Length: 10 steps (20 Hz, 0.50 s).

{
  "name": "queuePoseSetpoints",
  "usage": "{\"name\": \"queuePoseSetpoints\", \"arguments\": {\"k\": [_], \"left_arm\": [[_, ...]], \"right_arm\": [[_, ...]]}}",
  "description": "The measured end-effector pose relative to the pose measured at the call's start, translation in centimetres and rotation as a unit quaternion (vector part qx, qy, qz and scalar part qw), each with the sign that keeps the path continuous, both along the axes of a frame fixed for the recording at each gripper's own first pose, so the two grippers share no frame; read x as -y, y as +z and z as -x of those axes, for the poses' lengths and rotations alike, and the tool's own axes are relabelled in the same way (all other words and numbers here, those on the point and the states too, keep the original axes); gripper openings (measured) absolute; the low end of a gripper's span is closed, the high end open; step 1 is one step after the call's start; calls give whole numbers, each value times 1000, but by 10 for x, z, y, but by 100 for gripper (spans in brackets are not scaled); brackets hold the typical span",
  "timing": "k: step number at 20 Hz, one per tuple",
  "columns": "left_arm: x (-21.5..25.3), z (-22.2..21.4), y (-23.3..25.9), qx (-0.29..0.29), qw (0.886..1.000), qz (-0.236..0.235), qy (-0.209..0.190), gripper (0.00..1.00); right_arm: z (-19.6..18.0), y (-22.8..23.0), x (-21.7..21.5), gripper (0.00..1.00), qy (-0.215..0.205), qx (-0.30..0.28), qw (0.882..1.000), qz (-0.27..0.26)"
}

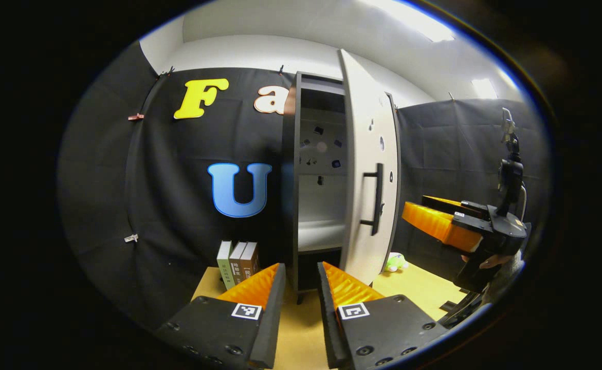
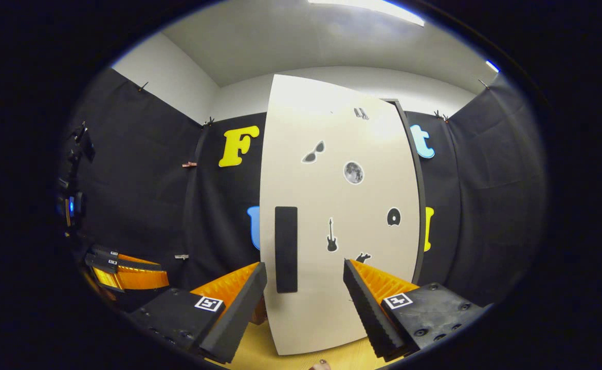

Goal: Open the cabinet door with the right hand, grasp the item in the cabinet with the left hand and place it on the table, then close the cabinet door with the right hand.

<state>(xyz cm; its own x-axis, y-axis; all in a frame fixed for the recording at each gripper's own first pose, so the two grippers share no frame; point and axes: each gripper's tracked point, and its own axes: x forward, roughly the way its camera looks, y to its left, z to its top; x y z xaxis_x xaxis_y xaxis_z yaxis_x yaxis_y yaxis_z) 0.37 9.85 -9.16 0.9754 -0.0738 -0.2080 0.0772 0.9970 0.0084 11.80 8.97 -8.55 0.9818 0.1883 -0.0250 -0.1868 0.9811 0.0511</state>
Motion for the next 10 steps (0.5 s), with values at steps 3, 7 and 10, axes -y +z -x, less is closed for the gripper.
{"name": "queuePoseSetpoints", "arguments": {"k": [3,7,10], "left_arm": [[14,-4,1,6,1000,19,-3,40],[37,-16,3,14,1000,27,-2,40],[61,-21,6,22,999,36,-8,41]], "right_arm": [[10,-3,15,97,-8,-13,1000,11],[21,-3,48,97,-27,-24,999,22],[26,-3,68,98,-35,-27,999,21]]}}
